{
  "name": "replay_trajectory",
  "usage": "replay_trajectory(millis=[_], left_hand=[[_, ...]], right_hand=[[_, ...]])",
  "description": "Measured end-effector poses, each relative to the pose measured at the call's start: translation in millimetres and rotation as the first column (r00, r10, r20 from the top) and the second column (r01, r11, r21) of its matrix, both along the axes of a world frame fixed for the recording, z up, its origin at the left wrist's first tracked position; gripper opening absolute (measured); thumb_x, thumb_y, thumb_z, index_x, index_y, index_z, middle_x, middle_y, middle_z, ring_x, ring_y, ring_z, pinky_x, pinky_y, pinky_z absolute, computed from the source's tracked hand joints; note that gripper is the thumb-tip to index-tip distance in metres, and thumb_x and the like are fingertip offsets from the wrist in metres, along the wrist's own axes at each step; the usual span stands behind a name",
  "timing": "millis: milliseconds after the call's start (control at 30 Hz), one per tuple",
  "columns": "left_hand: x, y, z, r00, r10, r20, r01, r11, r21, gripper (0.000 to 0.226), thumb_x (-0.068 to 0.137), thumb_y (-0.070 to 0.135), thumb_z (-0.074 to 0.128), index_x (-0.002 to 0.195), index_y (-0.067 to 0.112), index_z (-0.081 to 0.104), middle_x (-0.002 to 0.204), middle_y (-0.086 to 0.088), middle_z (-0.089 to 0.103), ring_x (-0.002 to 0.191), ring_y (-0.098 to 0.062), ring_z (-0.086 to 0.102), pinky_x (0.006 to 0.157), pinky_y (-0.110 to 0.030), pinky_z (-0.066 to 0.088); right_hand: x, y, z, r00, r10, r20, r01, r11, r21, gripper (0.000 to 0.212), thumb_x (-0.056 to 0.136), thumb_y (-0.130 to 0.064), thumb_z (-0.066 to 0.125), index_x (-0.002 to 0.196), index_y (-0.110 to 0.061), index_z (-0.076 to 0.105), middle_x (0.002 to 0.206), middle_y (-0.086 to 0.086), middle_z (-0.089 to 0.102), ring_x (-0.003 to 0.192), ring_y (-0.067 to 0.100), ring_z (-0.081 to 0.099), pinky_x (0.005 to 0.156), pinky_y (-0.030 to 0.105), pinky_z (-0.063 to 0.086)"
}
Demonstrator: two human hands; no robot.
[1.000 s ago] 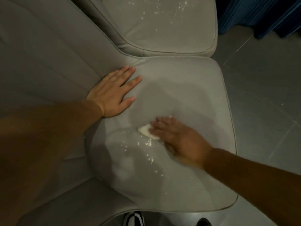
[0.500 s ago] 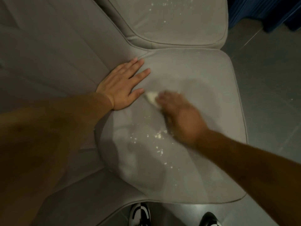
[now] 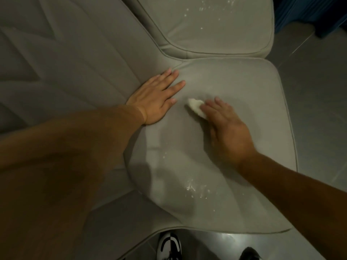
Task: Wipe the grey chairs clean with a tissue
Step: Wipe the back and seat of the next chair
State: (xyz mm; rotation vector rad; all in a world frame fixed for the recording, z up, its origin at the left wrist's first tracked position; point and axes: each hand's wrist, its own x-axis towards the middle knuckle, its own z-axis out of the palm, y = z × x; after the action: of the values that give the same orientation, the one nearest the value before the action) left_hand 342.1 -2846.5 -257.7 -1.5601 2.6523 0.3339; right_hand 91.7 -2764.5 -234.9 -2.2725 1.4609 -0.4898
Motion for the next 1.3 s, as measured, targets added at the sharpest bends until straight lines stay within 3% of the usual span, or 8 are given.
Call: replay_trajectory(millis=[133, 300, 400, 600, 767, 867, 967, 1300], left_hand=[[-10.1, 0.6, 5.6, 0.998, 0.066, 0.004, -0.066, 0.995, 0.076, 0.056, 0.108, 0.032, 0.032, 0.162, 0.026, 0.016, 0.17, -0.005, 0.002, 0.157, -0.02, -0.001, 0.126, -0.034, 0.002], [-19.8, -0.3, 29.4, 0.99, 0.136, 0.043, -0.142, 0.968, 0.209, 0.053, 0.109, 0.034, 0.032, 0.16, 0.025, 0.024, 0.17, -0.009, 0.008, 0.157, -0.022, 0.005, 0.126, -0.031, 0.003], [-13.9, 29.5, 42.7, 0.954, 0.293, 0.063, -0.3, 0.931, 0.207, 0.05, 0.108, 0.033, 0.033, 0.158, 0.027, 0.033, 0.168, -0.007, 0.02, 0.154, -0.023, 0.019, 0.124, -0.036, 0.019], [-10.6, 109.1, 70.8, 0.838, 0.335, 0.431, -0.388, 0.921, 0.039, 0.052, 0.1, 0.028, 0.032, 0.149, 0.018, 0.046, 0.162, -0.007, 0.035, 0.154, -0.029, 0.018, 0.119, -0.043, 0.009], [-29.9, 73.9, 119.4, 0.638, 0.351, 0.686, -0.366, 0.921, -0.13, 0.059, 0.102, 0.03, 0.019, 0.157, 0.01, 0.03, 0.169, -0.017, 0.008, 0.154, -0.04, -0.008, 0.118, -0.065, -0.007], [9.1, 78.4, 150.3, 0.527, 0.234, 0.817, -0.264, 0.959, -0.105, 0.063, 0.102, 0.035, 0.015, 0.161, 0.011, 0.013, 0.168, -0.016, -0.011, 0.153, -0.039, -0.018, 0.119, -0.062, -0.009], [35.7, 99.4, 159.2, 0.475, 0.08, 0.877, -0.108, 0.994, -0.033, 0.067, 0.102, 0.041, 0.011, 0.162, 0.013, 0.001, 0.167, -0.016, -0.019, 0.152, -0.039, -0.022, 0.117, -0.061, -0.017], [37.6, 102.0, 130.2, 0.354, 0.037, 0.935, -0.172, 0.985, 0.026, 0.08, 0.098, 0.066, 0.011, 0.16, 0.019, -0.011, 0.162, -0.018, -0.03, 0.145, -0.047, -0.033, 0.102, -0.075, -0.025]], right_hand=[[5.3, -2.4, -15.2, 0.994, 0.033, -0.101, -0.034, 0.999, -0.011, 0.041, 0.094, -0.012, 0.053, 0.135, -0.005, 0.056, 0.141, 0.015, 0.053, 0.135, 0.032, 0.045, 0.117, 0.046, 0.029], [-3.0, 55.8, -17.5, 0.881, 0.466, -0.085, -0.467, 0.884, 0.006, 0.049, 0.085, -0.013, 0.069, 0.133, -0.012, 0.06, 0.14, 0.009, 0.056, 0.131, 0.028, 0.051, 0.112, 0.049, 0.035], [-20.0, 66.2, -11.8, 0.819, 0.571, -0.056, -0.565, 0.819, 0.102, 0.051, 0.086, -0.016, 0.068, 0.136, -0.02, 0.057, 0.143, 0.0, 0.052, 0.135, 0.019, 0.046, 0.115, 0.046, 0.032], [-41.2, 56.9, 14.2, 0.939, 0.277, 0.203, -0.313, 0.934, 0.17, 0.047, 0.088, -0.003, 0.063, 0.132, -0.021, 0.06, 0.137, 0.0, 0.058, 0.129, 0.018, 0.053, 0.107, 0.04, 0.045], [-44.3, 35.2, 20.7, 0.992, -0.021, 0.125, 0.001, 0.988, 0.155, 0.048, 0.082, 0.005, 0.067, 0.128, -0.009, 0.062, 0.133, 0.013, 0.059, 0.124, 0.03, 0.057, 0.109, 0.025, 0.032], [-28.8, 18.9, 23.8, 0.971, -0.193, 0.141, 0.168, 0.97, 0.175, 0.043, 0.09, -0.004, 0.06, 0.131, -0.013, 0.059, 0.139, 0.007, 0.056, 0.126, 0.027, 0.054, 0.11, 0.026, 0.032], [-13.3, -4.4, 25.2, 0.969, -0.21, 0.13, 0.189, 0.969, 0.158, 0.041, 0.095, -0.006, 0.054, 0.135, -0.01, 0.056, 0.144, 0.011, 0.051, 0.134, 0.029, 0.046, 0.114, 0.032, 0.028], [61.8, -95.4, 13.1, 0.977, -0.214, -0.019, 0.214, 0.971, 0.102, 0.054, 0.09, -0.015, 0.055, 0.143, -0.013, 0.045, 0.148, 0.012, 0.043, 0.137, 0.03, 0.037, 0.115, 0.037, 0.026]])
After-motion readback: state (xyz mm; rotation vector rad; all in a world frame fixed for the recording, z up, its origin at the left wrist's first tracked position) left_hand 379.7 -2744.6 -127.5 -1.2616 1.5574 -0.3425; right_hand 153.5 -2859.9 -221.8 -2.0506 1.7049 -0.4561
